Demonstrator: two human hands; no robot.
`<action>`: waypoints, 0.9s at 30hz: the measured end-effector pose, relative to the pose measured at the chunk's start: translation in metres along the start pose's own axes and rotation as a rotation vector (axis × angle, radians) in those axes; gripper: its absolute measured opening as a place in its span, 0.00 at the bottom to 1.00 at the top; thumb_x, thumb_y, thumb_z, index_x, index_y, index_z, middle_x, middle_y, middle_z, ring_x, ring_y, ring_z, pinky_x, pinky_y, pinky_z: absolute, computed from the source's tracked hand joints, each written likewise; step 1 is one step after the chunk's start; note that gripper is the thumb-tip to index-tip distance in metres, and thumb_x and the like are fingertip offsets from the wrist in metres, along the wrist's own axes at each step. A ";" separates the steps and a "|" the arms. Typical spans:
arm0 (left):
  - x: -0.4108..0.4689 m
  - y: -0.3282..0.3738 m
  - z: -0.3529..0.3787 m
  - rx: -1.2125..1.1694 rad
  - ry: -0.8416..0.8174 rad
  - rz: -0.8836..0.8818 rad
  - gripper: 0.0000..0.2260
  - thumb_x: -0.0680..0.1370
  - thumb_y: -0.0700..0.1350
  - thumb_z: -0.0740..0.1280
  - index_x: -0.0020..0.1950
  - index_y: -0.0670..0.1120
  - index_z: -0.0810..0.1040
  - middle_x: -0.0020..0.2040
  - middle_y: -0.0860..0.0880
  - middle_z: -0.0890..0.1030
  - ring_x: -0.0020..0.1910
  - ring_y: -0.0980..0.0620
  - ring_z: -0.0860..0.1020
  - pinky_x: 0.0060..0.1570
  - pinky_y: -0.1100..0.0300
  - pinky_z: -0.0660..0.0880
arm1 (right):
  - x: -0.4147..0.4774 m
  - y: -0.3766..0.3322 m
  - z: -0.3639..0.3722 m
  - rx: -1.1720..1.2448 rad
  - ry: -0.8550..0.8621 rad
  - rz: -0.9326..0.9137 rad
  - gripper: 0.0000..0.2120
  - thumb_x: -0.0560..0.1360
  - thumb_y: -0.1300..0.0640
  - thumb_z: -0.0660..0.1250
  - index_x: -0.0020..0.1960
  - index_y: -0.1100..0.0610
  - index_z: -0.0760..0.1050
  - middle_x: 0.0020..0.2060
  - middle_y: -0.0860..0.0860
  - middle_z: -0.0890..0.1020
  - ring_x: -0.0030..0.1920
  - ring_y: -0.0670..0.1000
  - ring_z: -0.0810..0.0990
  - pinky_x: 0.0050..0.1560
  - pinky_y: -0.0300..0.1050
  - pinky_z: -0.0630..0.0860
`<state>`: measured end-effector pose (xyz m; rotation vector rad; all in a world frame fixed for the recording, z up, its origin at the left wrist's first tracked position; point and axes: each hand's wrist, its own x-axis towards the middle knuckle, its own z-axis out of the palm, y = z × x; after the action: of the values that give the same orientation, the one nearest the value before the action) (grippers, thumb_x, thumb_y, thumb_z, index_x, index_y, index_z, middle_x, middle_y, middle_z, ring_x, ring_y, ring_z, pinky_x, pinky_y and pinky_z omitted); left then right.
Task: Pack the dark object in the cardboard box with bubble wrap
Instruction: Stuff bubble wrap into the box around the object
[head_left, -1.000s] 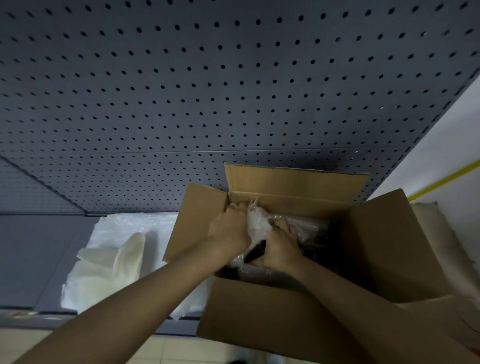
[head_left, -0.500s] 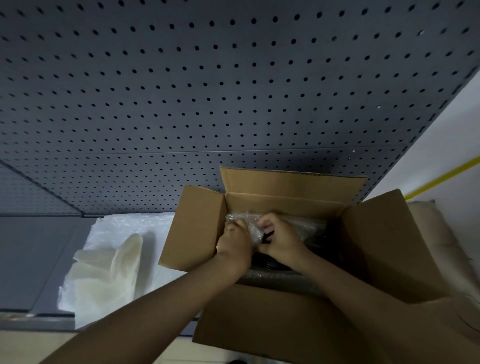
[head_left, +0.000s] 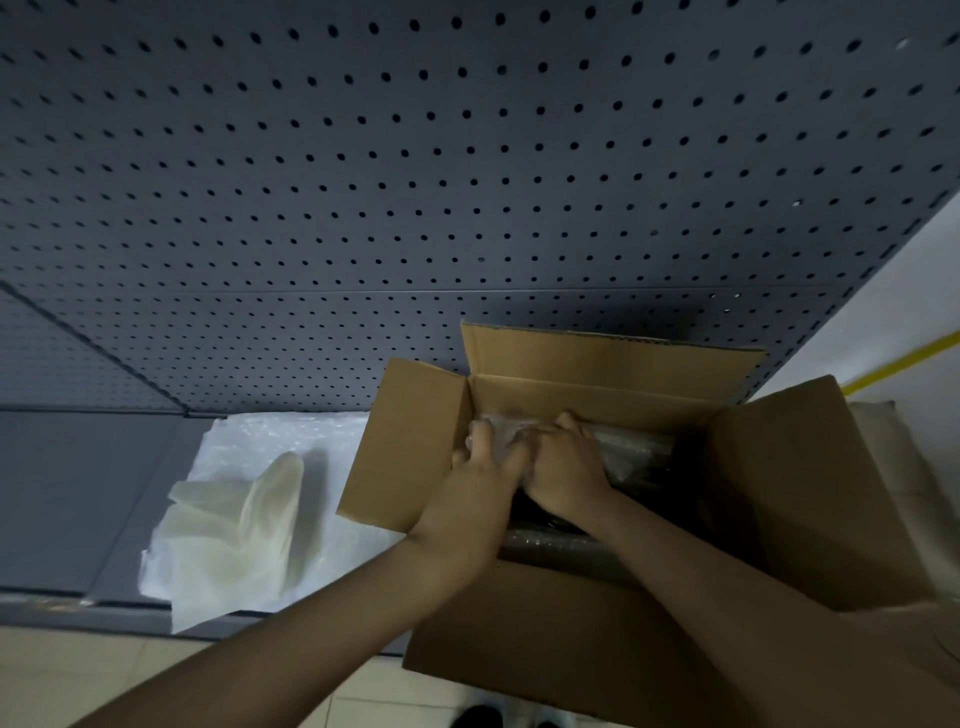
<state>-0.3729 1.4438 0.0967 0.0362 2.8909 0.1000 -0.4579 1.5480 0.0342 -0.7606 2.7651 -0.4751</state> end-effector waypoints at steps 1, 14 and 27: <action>0.004 -0.002 -0.001 -0.027 -0.029 0.030 0.33 0.79 0.38 0.63 0.77 0.53 0.50 0.72 0.38 0.59 0.57 0.44 0.76 0.50 0.58 0.75 | 0.002 0.001 -0.004 0.011 -0.049 -0.008 0.10 0.74 0.48 0.61 0.52 0.48 0.78 0.57 0.46 0.80 0.57 0.53 0.69 0.59 0.48 0.66; 0.059 -0.010 -0.001 -0.143 -0.279 0.015 0.13 0.79 0.32 0.61 0.63 0.37 0.74 0.60 0.39 0.78 0.59 0.44 0.77 0.56 0.57 0.73 | -0.009 0.008 -0.015 0.276 0.063 -0.009 0.12 0.71 0.61 0.70 0.54 0.55 0.75 0.51 0.51 0.82 0.53 0.51 0.79 0.52 0.49 0.78; 0.058 -0.019 0.006 -0.078 -0.344 0.093 0.10 0.80 0.37 0.62 0.59 0.39 0.77 0.57 0.41 0.79 0.55 0.46 0.79 0.53 0.56 0.77 | -0.009 0.003 -0.011 -0.175 -0.083 -0.207 0.13 0.74 0.47 0.61 0.47 0.54 0.79 0.49 0.49 0.82 0.59 0.52 0.68 0.59 0.51 0.63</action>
<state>-0.4283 1.4269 0.0748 0.1576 2.5390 0.2028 -0.4550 1.5579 0.0443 -1.0885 2.6889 -0.2338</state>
